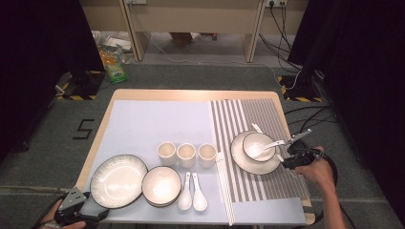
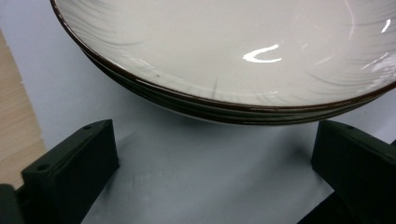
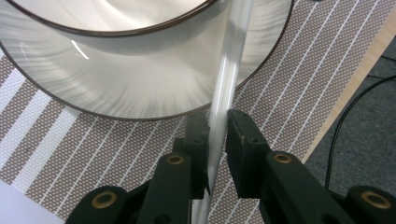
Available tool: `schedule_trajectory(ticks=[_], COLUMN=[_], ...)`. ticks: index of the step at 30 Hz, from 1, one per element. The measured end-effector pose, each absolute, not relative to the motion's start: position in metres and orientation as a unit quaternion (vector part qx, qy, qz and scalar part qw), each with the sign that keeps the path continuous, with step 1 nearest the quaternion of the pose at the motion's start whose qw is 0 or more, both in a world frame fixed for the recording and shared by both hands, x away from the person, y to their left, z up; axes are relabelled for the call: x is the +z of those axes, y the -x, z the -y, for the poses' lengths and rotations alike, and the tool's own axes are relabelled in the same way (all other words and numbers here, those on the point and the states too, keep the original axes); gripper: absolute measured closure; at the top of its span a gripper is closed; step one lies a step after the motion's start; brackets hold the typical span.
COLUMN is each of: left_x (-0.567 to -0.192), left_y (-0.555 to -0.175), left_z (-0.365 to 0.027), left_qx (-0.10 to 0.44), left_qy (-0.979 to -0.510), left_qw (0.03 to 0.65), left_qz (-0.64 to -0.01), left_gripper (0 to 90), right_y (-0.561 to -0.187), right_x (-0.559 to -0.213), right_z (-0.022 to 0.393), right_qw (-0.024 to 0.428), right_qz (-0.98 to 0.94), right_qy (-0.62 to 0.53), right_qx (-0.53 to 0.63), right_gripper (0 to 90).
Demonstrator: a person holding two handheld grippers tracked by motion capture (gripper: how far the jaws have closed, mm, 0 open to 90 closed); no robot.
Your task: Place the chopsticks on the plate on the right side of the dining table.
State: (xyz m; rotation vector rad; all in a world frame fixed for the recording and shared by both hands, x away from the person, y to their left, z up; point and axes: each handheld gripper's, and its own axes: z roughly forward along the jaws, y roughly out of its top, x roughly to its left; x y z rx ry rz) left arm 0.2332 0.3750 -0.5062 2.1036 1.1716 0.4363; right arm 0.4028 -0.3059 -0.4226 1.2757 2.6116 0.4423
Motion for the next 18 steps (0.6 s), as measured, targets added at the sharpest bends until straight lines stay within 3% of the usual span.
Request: schedule_trajectory(ticks=[18], left_x=[-0.506], left_y=[-0.233], left_z=[-0.375], left_qx=[0.168], left_qy=[-0.808], left_qw=[0.341], left_qz=[-0.451], left_gripper=[0.0], right_y=[-0.425], right_x=[-0.425], right_z=[0.305], right_qw=[0.11], right_qz=[-0.888], right_qy=[-0.423], right_qx=[0.141], right_gripper=[80.4])
